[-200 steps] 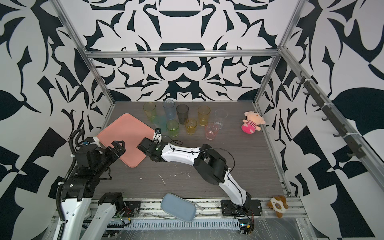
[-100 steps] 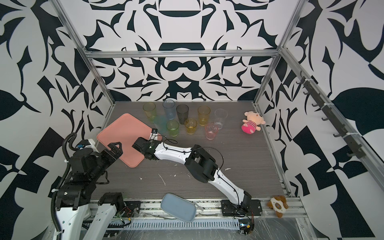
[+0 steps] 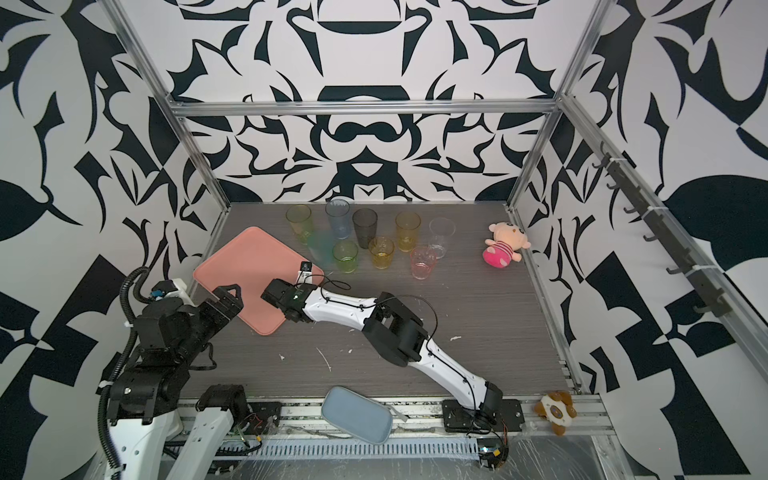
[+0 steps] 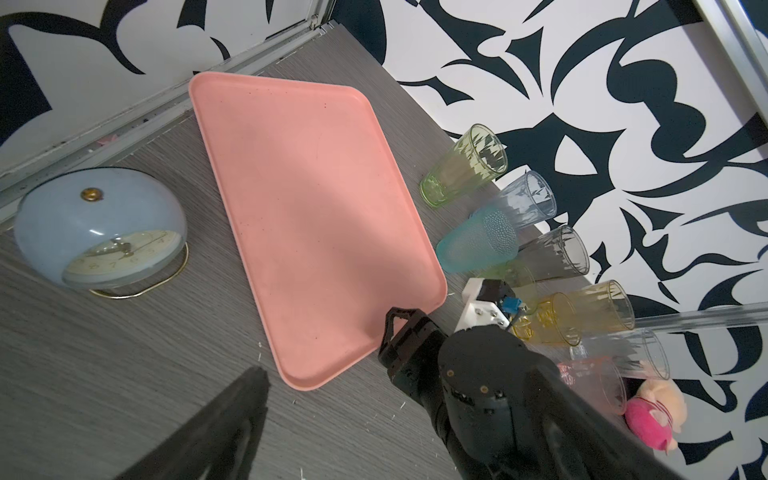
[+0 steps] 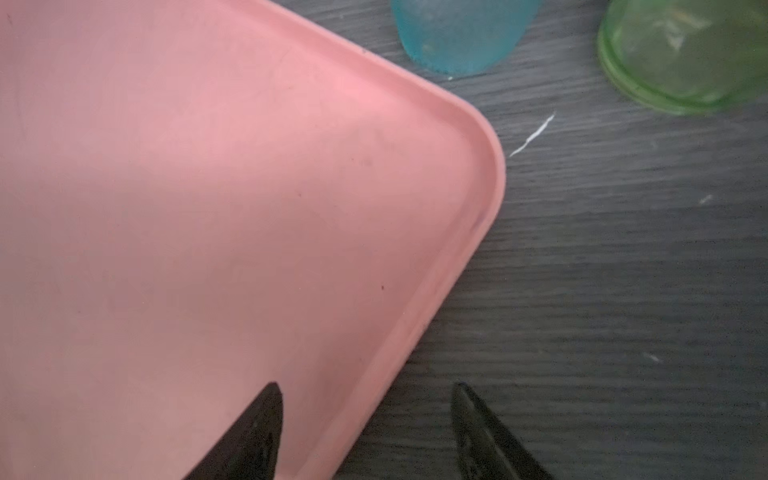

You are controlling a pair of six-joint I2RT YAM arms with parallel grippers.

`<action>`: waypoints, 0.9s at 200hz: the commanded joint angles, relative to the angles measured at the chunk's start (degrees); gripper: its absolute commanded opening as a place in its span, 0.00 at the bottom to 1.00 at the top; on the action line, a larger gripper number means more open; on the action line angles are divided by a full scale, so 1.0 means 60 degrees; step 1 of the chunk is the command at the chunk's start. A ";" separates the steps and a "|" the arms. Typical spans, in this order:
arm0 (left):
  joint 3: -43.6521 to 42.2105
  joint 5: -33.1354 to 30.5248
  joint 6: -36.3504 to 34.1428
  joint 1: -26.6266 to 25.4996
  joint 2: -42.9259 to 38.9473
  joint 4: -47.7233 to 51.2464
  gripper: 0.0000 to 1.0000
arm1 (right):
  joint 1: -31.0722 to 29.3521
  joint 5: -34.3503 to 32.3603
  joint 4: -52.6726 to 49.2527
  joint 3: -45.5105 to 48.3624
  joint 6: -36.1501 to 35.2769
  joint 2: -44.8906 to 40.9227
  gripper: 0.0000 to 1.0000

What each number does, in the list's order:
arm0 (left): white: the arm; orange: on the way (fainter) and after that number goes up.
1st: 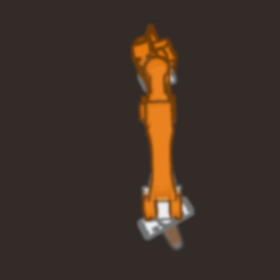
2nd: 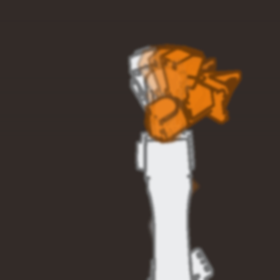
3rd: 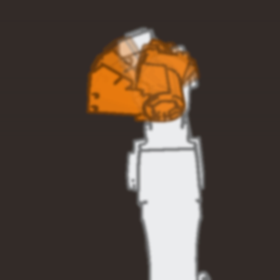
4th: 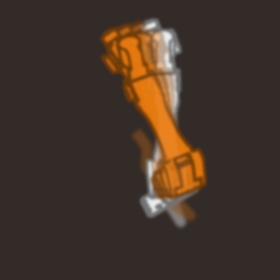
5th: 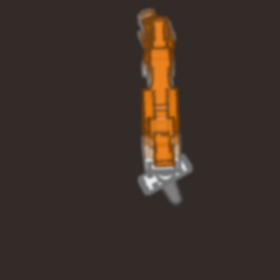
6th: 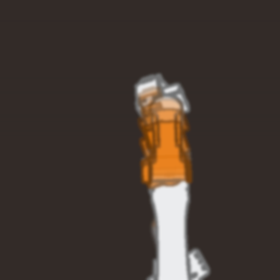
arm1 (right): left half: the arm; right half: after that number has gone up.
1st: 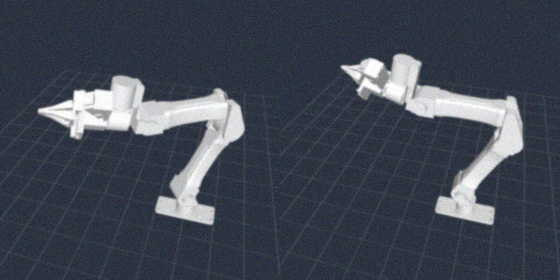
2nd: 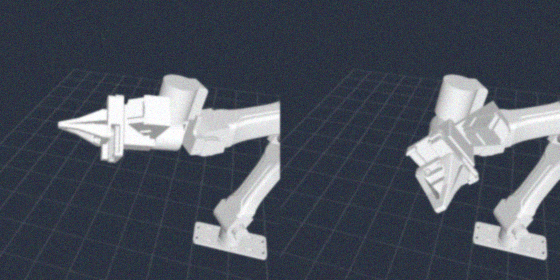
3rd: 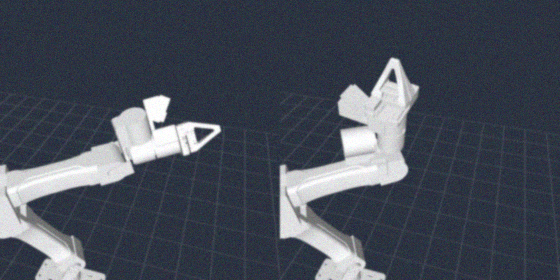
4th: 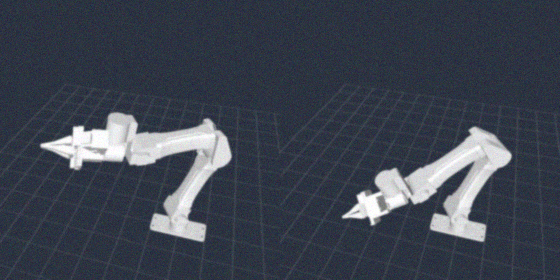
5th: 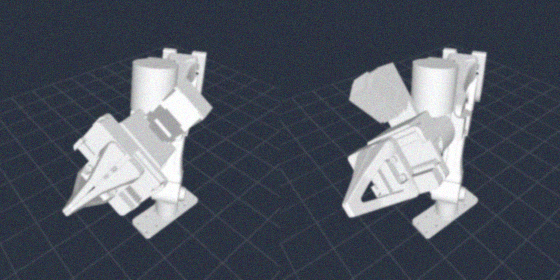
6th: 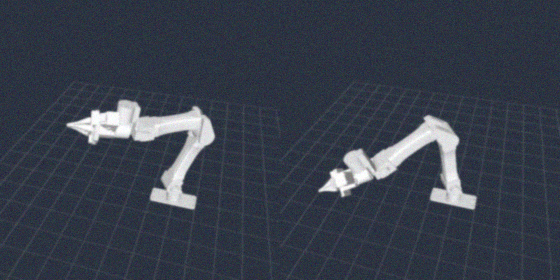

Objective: Place the glasses into the tray
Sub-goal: 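Reach the right gripper across to the pink tray's corner nearest the glasses, then grip the tray corner with the right gripper and drag it toward the table center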

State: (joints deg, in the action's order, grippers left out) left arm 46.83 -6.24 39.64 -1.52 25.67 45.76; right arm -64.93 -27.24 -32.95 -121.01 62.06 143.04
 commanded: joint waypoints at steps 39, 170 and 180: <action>0.0062 -0.0080 0.0094 0.0003 -0.0246 0.0427 0.99 | -0.0035 0.0128 -0.0367 -0.0094 0.0252 -0.0006 0.48; 0.0008 -0.0146 0.0073 -0.0004 -0.0397 0.0430 1.00 | -0.0044 -0.0313 -0.0348 0.2779 0.0113 -0.1960 0.34; 0.0004 -0.0146 0.0072 0.0002 -0.0375 0.0414 0.99 | -0.0041 -0.0285 -0.0261 0.3128 0.0102 -0.2181 0.33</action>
State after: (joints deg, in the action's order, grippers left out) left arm 46.78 -6.44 39.64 -1.52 23.90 46.57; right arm -64.97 -27.38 -31.99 -105.95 62.83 134.39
